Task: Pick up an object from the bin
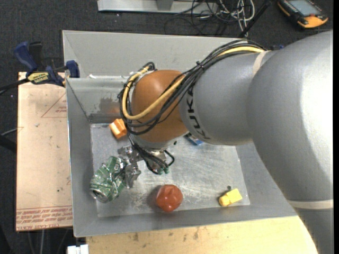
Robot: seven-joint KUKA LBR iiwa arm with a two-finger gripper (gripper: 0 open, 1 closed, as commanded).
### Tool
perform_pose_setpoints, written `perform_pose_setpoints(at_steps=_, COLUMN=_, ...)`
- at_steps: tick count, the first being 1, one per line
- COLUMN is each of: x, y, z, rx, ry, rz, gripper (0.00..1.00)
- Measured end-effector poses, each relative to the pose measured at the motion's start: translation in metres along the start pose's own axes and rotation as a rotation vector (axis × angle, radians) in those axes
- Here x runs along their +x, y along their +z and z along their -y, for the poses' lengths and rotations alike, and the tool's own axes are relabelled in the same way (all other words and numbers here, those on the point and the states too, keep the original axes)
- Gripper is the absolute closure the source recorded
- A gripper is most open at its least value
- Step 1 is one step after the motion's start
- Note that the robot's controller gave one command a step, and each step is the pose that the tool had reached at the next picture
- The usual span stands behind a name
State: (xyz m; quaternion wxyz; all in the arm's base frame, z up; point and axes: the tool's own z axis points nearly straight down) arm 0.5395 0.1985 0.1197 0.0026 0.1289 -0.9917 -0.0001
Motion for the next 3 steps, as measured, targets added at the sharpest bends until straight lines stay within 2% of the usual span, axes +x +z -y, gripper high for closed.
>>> perform_pose_setpoints(at_steps=1, x=-0.003, y=-0.014, z=0.0, rx=-0.002, ry=0.0, rz=0.019, gripper=1.0)
perform_pose_setpoints(at_steps=2, x=0.001, y=-0.04, z=0.0, rx=0.001, ry=0.012, rz=-0.003, gripper=1.0)
perform_pose_setpoints(at_steps=3, x=0.002, y=-0.11, z=-0.001, rx=0.0, ry=0.003, rz=0.004, gripper=1.0)
